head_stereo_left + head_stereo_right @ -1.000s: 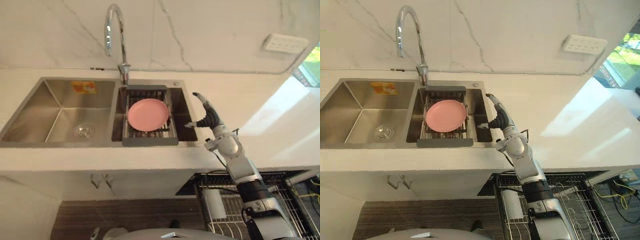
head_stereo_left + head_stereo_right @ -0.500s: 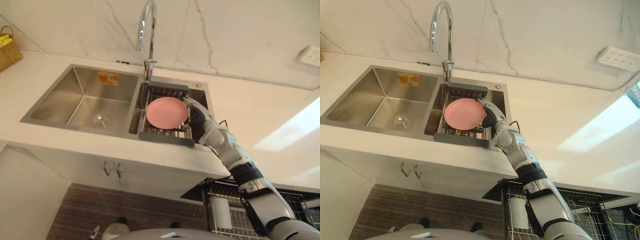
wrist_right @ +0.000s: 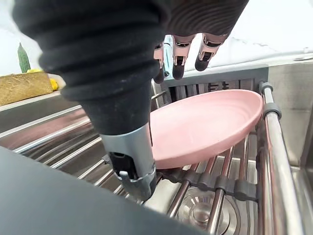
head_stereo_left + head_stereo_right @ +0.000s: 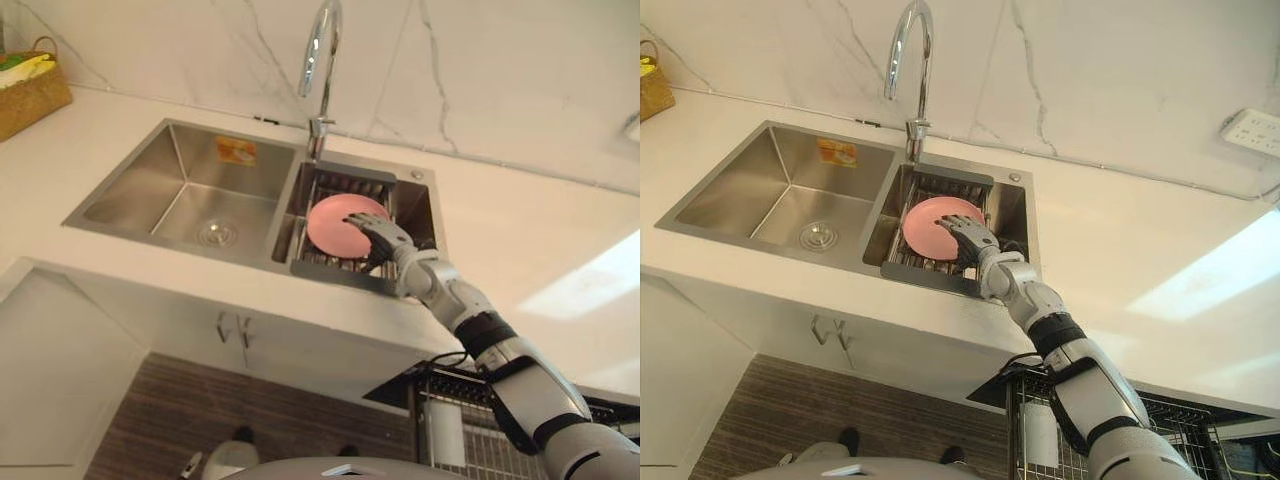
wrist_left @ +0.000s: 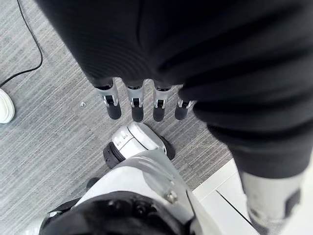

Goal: Walk over to the sink, pick up the cup, carry it to the dishwasher, place the cup inside the dishwasher, then close the dishwasher door

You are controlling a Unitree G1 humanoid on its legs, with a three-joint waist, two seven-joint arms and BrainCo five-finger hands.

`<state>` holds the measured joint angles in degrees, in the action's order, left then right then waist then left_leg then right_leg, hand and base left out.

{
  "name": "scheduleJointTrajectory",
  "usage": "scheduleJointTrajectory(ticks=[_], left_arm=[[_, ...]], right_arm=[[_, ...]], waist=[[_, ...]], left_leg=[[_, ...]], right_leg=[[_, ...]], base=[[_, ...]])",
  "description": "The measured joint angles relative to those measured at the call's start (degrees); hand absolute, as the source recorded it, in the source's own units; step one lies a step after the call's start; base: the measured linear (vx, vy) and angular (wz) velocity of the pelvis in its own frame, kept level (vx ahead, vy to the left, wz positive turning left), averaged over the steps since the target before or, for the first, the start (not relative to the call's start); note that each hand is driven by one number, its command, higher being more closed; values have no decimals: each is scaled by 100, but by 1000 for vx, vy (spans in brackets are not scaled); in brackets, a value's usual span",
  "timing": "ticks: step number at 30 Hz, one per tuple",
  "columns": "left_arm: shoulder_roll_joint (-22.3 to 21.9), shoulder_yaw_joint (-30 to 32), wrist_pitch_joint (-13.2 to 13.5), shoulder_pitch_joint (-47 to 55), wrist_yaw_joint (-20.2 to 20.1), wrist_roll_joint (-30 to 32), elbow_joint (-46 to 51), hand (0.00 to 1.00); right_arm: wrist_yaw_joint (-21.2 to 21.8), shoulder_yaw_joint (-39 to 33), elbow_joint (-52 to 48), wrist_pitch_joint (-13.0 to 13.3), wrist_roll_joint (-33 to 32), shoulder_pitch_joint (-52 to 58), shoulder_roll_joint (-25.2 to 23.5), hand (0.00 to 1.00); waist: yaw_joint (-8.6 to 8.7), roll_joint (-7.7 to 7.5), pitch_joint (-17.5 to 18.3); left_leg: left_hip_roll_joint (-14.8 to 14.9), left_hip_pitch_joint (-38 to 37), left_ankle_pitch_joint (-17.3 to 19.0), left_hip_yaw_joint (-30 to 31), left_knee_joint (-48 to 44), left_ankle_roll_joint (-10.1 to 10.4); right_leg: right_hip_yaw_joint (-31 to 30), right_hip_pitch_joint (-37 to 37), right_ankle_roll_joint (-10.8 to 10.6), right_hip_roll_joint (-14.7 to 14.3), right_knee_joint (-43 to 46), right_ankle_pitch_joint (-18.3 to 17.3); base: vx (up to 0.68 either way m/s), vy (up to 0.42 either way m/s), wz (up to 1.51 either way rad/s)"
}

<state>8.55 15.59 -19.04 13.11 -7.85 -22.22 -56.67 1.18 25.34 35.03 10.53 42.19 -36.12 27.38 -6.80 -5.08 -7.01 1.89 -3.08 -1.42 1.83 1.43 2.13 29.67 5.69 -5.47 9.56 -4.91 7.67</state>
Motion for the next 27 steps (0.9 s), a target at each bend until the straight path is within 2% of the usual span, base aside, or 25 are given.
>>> scheduleJointTrajectory(ticks=[3,5,10,16,21,27], left_arm=[[53,-46,-11,0,-6,5,-1,0],[60,-92,12,3,-8,54,-2,0],[37,-215,230,55,12,217,3,0],[40,-215,356,83,44,215,4,0],[47,-184,392,105,116,215,83,0],[53,-88,409,108,113,220,93,0]], right_arm=[[-15,150,91,-17,98,-40,82,0],[-171,159,291,-3,104,-69,76,0],[-321,166,460,32,377,-103,58,0],[-338,376,888,-151,550,-143,47,0],[-963,381,1181,-199,751,-287,9,0],[-1071,381,1375,-251,781,-307,-4,0]], waist=[[-56,-57,-36],[-107,-74,-49],[-194,-82,-113],[-252,-112,-158],[-357,-173,-248],[-455,-240,-283]], left_leg=[[-27,11,-2,59,1,-3],[-39,23,-4,77,1,-5],[-47,49,-7,128,-4,-5],[-76,101,-16,222,-22,-12],[-79,101,-14,233,-33,-10],[-93,82,-6,295,-39,0]], right_leg=[[68,25,-16,10,-1,-12],[85,27,-19,21,9,-11],[125,28,-24,23,21,-13],[227,41,-29,26,23,-17],[227,46,-24,21,25,-19],[242,99,-4,21,25,-65]], base=[[-5,13,10],[5,17,8],[10,12,5],[10,11,8],[0,0,0],[1,8,5]])
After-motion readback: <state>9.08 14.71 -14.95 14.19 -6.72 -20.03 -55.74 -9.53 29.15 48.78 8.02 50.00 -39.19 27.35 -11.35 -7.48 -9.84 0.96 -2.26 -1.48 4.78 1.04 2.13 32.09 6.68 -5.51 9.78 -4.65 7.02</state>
